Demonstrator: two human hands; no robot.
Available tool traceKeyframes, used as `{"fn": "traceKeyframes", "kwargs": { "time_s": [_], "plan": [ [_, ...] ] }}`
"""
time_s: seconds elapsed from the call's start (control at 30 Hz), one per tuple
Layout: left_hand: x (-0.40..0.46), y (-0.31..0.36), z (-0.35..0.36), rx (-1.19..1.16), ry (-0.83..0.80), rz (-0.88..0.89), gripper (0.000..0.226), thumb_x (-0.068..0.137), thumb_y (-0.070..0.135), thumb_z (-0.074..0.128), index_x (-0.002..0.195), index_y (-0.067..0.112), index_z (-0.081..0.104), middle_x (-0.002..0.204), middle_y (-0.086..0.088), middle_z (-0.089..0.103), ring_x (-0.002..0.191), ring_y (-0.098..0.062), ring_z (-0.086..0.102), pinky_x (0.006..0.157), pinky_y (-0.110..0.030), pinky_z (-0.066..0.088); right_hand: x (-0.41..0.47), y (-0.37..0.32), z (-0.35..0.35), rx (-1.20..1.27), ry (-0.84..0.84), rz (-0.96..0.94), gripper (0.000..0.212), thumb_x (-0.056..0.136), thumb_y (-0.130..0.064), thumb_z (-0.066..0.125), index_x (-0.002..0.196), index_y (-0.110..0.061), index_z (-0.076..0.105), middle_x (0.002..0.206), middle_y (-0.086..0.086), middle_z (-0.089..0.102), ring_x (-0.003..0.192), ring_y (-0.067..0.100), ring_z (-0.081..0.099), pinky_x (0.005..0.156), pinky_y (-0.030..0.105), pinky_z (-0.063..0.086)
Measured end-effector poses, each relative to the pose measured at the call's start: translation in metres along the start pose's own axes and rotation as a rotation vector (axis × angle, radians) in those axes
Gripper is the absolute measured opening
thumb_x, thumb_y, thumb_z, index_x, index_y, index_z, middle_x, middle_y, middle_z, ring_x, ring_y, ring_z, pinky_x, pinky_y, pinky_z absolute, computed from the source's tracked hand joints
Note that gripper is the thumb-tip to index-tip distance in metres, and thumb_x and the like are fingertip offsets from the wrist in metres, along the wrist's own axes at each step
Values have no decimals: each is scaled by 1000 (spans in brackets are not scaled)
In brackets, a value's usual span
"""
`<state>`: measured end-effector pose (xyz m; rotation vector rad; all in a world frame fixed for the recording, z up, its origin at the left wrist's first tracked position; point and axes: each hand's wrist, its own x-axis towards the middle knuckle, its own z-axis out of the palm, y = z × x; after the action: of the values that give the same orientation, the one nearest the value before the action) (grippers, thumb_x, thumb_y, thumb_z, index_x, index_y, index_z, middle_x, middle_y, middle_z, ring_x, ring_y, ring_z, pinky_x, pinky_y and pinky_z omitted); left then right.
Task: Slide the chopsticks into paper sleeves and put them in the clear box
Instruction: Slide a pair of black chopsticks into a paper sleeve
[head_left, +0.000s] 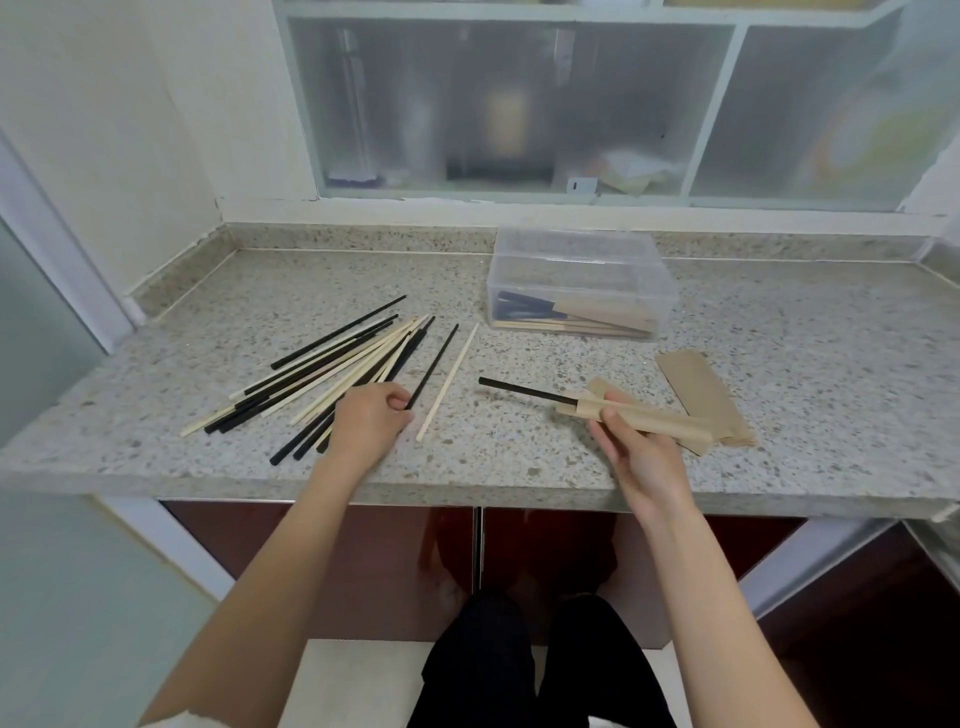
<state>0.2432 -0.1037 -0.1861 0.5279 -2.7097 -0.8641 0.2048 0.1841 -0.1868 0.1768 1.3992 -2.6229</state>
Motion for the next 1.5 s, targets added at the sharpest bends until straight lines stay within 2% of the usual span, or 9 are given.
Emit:
{"fn": "traceKeyframes", "kwargs": {
  "time_s": [0.13,0.33,0.43,0.53,0.9,1.07,1.23,1.37,1.5],
  "plan": [
    [-3,0,-6,238,17,55,28,90,12,57,117,9,64,105,-8,69,95,-21,63,82,-30,47,-4,2,1,-51,103,-80,26,92,-5,57,117,3,59,114,9,66,101,13,67,79,20,55],
    [-25,12,-12,-79,208,290,26,95,13,50,118,13,61,106,2,61,84,-5,52,70,-14,38,-1,-2,3,58,166,-78,12,97,-8,50,102,-6,60,107,7,67,86,9,70,70,18,56],
    [-32,25,-9,-105,129,450,25,95,12,50,117,16,61,106,8,58,90,-4,52,77,-8,36,0,-7,3,77,174,-73,12,98,-8,47,104,-5,57,104,9,67,82,12,72,70,22,58],
    [-36,26,-1,-36,30,557,23,94,10,52,113,18,64,109,5,62,104,-9,51,91,-16,33,0,-10,1,104,209,-77,10,99,-9,47,100,-6,56,99,8,67,77,12,72,69,24,58],
    [-38,22,12,-2,20,600,25,93,8,54,112,19,65,106,4,64,102,-13,52,87,-20,35,-1,-26,-16,135,243,-162,14,100,-10,44,106,-9,56,99,6,64,82,13,66,66,22,57],
    [-38,31,13,-15,62,642,23,90,9,59,108,20,69,100,5,64,96,-11,52,82,-12,30,-2,-23,-12,-16,151,-121,13,99,-11,46,100,-10,59,98,7,66,79,12,66,66,21,56],
    [-42,40,16,-42,161,684,23,83,12,69,104,22,71,94,8,68,89,-9,56,78,-17,40,-7,-17,-4,-47,97,-108,15,99,-13,47,99,-10,62,87,0,72,70,8,70,64,20,56],
    [-45,50,23,-136,205,672,24,79,18,73,103,21,71,89,10,69,89,-2,51,79,-15,41,-7,-8,-2,-54,77,-83,19,98,-12,49,110,-3,61,104,9,69,81,12,71,67,19,56],
    [-47,65,35,-181,262,678,19,78,23,70,97,22,73,87,8,67,90,-1,51,79,-23,48,-13,0,9,-29,58,-53,21,97,-11,50,112,0,60,100,9,70,79,11,71,67,19,56]
  ]
}}
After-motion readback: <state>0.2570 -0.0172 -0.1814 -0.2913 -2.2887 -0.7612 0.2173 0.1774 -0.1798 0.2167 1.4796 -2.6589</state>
